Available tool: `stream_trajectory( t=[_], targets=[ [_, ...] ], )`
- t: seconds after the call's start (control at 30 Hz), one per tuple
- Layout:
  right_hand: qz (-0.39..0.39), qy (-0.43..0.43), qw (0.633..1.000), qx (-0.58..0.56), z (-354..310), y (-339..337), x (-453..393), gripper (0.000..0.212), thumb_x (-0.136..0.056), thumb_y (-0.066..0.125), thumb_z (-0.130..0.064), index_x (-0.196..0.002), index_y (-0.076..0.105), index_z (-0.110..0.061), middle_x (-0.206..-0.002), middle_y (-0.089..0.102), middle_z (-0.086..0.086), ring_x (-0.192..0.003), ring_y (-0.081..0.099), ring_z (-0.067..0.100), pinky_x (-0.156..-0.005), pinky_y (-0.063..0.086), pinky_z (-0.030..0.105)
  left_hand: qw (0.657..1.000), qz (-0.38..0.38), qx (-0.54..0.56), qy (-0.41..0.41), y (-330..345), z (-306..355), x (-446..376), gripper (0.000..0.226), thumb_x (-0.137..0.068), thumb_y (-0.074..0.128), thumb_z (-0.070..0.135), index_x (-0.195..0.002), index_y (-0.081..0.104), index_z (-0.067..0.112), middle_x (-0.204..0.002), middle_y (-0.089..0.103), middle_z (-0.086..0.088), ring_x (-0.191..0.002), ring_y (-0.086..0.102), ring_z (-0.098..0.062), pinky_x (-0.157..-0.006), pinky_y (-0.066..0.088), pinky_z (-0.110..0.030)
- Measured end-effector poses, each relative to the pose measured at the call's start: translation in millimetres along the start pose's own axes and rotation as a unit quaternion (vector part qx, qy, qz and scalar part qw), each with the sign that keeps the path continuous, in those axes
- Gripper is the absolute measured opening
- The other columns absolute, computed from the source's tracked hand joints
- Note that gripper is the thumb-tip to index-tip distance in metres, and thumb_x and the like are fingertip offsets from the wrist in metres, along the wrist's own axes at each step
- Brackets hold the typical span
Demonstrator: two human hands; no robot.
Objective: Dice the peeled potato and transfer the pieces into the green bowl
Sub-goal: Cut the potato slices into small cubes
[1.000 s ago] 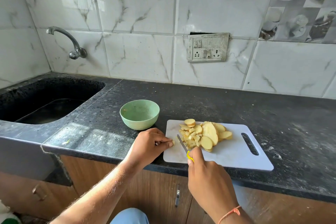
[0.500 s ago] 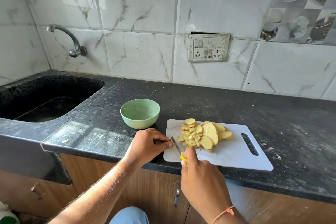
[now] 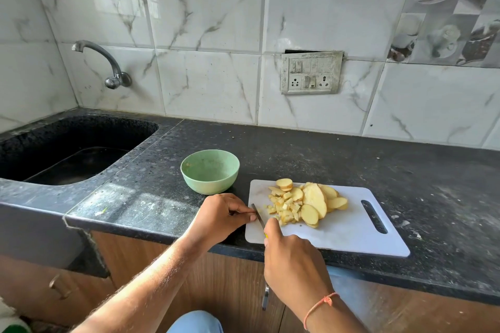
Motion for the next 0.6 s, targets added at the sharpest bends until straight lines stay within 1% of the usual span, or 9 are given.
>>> stream_trajectory(
  t=[0.13, 0.2, 0.27, 0.37, 0.43, 0.47, 0.5, 0.53, 0.6],
  targets=[
    [-0.024, -0.009, 0.999, -0.020, 4.7, -1.6, 7.6, 0.026, -0.106, 0.037, -0.024, -0.131, 0.029, -0.024, -0.077, 0.058, 0.002, -0.062, 0.047, 0.026, -0.044, 0.022, 0.029, 1.000, 0.007, -0.009, -0.002, 0.1, -0.3, 0.3, 0.009, -0.085, 0.089, 0.028, -0.091, 0.087, 0.034, -0.089, 0.076, 0.017, -0.086, 0.071, -0.002, -0.074, 0.048, -0.010],
    [-0.029, -0.027, 0.999, -0.012, 4.3, -4.3, 17.2, 0.027, -0.107, 0.035, -0.025, -0.131, 0.024, -0.024, -0.073, 0.051, -0.002, -0.056, 0.041, 0.021, -0.046, 0.024, 0.031, 1.000, 0.012, -0.013, -0.002, 0.0, 0.3, 0.4, 0.009, -0.084, 0.089, 0.029, -0.091, 0.087, 0.035, -0.088, 0.076, 0.017, -0.086, 0.070, -0.001, -0.074, 0.048, -0.010],
    [-0.031, -0.040, 0.999, -0.003, 4.5, -7.7, 27.2, 0.028, -0.106, 0.035, -0.025, -0.130, 0.020, -0.026, -0.067, 0.042, -0.004, -0.052, 0.034, 0.018, -0.047, 0.021, 0.032, 1.000, 0.014, -0.018, -0.003, -0.1, 0.8, 0.4, 0.009, -0.084, 0.089, 0.030, -0.091, 0.087, 0.036, -0.088, 0.075, 0.018, -0.086, 0.070, -0.001, -0.074, 0.049, -0.010],
    [-0.008, -0.023, 1.000, 0.011, 14.4, -10.8, 31.5, 0.025, -0.106, 0.038, -0.024, -0.122, 0.019, -0.028, -0.061, 0.037, -0.005, -0.048, 0.031, 0.017, -0.044, 0.015, 0.031, 1.000, 0.011, -0.021, -0.005, -0.2, 0.7, -0.1, 0.011, -0.084, 0.090, 0.031, -0.091, 0.086, 0.038, -0.088, 0.075, 0.019, -0.087, 0.071, -0.003, -0.075, 0.051, -0.013],
    [-0.028, 0.015, 0.998, 0.045, 23.6, -4.6, 28.1, 0.029, -0.099, 0.053, -0.024, -0.113, 0.027, -0.026, -0.052, 0.033, -0.006, -0.040, 0.019, 0.011, -0.040, 0.008, 0.029, 1.000, 0.008, -0.023, -0.007, -0.1, 0.3, 0.1, 0.011, -0.084, 0.089, 0.031, -0.092, 0.086, 0.038, -0.089, 0.075, 0.019, -0.087, 0.071, -0.003, -0.076, 0.052, -0.014],
    [-0.046, 0.031, 0.997, 0.056, 27.5, -2.0, 26.2, 0.035, -0.091, 0.065, -0.023, -0.107, 0.034, -0.025, -0.046, 0.030, -0.007, -0.037, 0.010, 0.011, -0.039, 0.001, 0.027, 1.000, 0.007, -0.027, -0.007, 0.1, 0.7, 0.6, 0.011, -0.084, 0.089, 0.031, -0.092, 0.086, 0.038, -0.090, 0.075, 0.019, -0.087, 0.071, -0.004, -0.077, 0.052, -0.015],
    [-0.041, 0.037, 0.997, 0.061, 29.7, -0.5, 24.2, 0.040, -0.082, 0.074, -0.022, -0.101, 0.040, -0.024, -0.042, 0.029, -0.006, -0.036, 0.005, 0.013, -0.041, -0.005, 0.026, 1.000, 0.006, -0.031, -0.004, 0.1, 1.2, 1.3, 0.011, -0.085, 0.089, 0.031, -0.093, 0.086, 0.039, -0.090, 0.075, 0.020, -0.087, 0.071, -0.004, -0.077, 0.053, -0.015],
    [-0.030, 0.038, 0.997, 0.058, 30.7, 0.8, 22.8, 0.041, -0.076, 0.079, -0.021, -0.097, 0.044, -0.024, -0.039, 0.029, -0.006, -0.036, 0.005, 0.016, -0.042, -0.008, 0.026, 0.999, 0.006, -0.035, 0.000, -0.1, 1.7, 1.8, 0.011, -0.086, 0.088, 0.031, -0.094, 0.086, 0.039, -0.091, 0.075, 0.020, -0.087, 0.071, -0.004, -0.077, 0.053, -0.016],
    [-0.013, 0.041, 0.998, 0.041, 28.7, -3.0, 21.2, 0.034, -0.081, 0.078, -0.024, -0.099, 0.050, -0.024, -0.040, 0.026, -0.006, -0.035, 0.013, 0.019, -0.042, -0.007, 0.024, 0.999, 0.003, -0.041, 0.009, -1.2, 2.7, 3.2, 0.011, -0.088, 0.086, 0.031, -0.096, 0.085, 0.038, -0.092, 0.075, 0.020, -0.088, 0.071, -0.004, -0.078, 0.053, -0.016]
  ],
)
Point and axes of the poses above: each hand's wrist, its own x-axis away from the middle knuckle, its own y-axis out of the palm, z = x × y, the point moved 8 cm from there along -x, towards the middle knuckle
